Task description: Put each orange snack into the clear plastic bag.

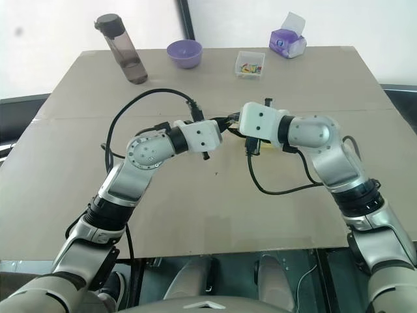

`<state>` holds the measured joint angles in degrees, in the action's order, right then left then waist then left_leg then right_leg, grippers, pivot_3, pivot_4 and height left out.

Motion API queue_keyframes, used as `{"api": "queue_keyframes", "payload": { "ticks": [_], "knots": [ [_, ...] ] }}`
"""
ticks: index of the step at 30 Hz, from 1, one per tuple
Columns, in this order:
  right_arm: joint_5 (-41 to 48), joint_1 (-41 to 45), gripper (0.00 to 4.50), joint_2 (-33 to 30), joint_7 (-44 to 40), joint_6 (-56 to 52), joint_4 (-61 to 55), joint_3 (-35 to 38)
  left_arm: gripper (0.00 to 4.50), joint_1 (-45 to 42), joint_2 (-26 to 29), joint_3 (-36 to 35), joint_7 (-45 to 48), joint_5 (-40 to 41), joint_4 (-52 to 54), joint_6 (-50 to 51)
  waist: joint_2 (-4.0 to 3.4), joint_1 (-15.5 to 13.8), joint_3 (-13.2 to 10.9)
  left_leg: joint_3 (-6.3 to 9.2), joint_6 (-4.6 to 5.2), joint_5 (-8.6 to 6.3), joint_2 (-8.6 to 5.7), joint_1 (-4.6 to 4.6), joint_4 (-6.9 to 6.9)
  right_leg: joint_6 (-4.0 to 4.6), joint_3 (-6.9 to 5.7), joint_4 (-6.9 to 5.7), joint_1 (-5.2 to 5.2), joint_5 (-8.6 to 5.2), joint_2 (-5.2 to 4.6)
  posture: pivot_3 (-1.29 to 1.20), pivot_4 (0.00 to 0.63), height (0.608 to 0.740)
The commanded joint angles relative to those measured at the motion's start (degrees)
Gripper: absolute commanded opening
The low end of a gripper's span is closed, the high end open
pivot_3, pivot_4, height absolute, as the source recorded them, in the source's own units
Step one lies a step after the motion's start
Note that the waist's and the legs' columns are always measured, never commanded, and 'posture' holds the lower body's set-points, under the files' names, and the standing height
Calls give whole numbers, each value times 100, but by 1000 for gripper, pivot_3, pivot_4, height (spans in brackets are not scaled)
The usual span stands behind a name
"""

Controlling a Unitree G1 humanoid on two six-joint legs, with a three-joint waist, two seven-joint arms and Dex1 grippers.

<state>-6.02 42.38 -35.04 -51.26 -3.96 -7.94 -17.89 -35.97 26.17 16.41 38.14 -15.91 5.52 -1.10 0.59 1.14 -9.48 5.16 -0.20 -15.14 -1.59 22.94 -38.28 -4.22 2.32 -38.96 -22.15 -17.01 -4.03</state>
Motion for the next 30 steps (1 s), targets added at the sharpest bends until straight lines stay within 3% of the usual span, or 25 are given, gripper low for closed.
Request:
{"api": "queue_keyframes", "payload": {
  "ticks": [1, 5, 10, 17, 21, 30],
  "knots": [
    [71, 30, 531, -125, -65, -36, -176, 273, 0, -18, 63, -22, -80, -101, 60, -157, 0, -1, 0, 0, 0, 0, 0, 0, 0, 0, 0, 0, 0, 0, 0, 0, 150, 740],
    [182, 63, 509, -58, 29, -128, -184, 374, 0, -45, 36, -11, -95, -105, 24, -157, 0, 0, 0, 0, 0, 0, 0, 0, 0, 0, 0, 0, 0, 0, 0, 0, 150, 740],
    [11, 64, 2795, -102, 97, -80, -145, 320, 0, -30, 26, -18, -103, -114, 18, -169, 0, -2, 0, 0, 0, 0, 0, 0, 0, 0, 0, 0, 0, 0, 0, 0, 150, 740],
    [83, 96, 2795, -105, 8, 43, -104, 339, 0, -16, 47, -39, -136, -147, -51, -203, 0, -1, 0, 0, 0, 0, 0, 0, 0, 0, 0, 0, 0, 0, 0, 0, 150, 740],
    [72, 128, 1068, -86, 39, 75, -71, 343, 0, -23, 49, -38, -141, -149, -74, -214, 0, -1, 0, 0, 0, 0, 0, 0, 0, 0, 0, 0, 0, 0, 0, 0, 150, 740],
    [-37, 83, 1068, -51, 104, 165, -28, 273, 0, -81, -23, -33, -152, -119, -3, -194, 0, -2, 0, 0, 0, 0, 0, 0, 0, 0, 0, 0, 0, 0, 0, 0, 150, 740]
  ]
}}
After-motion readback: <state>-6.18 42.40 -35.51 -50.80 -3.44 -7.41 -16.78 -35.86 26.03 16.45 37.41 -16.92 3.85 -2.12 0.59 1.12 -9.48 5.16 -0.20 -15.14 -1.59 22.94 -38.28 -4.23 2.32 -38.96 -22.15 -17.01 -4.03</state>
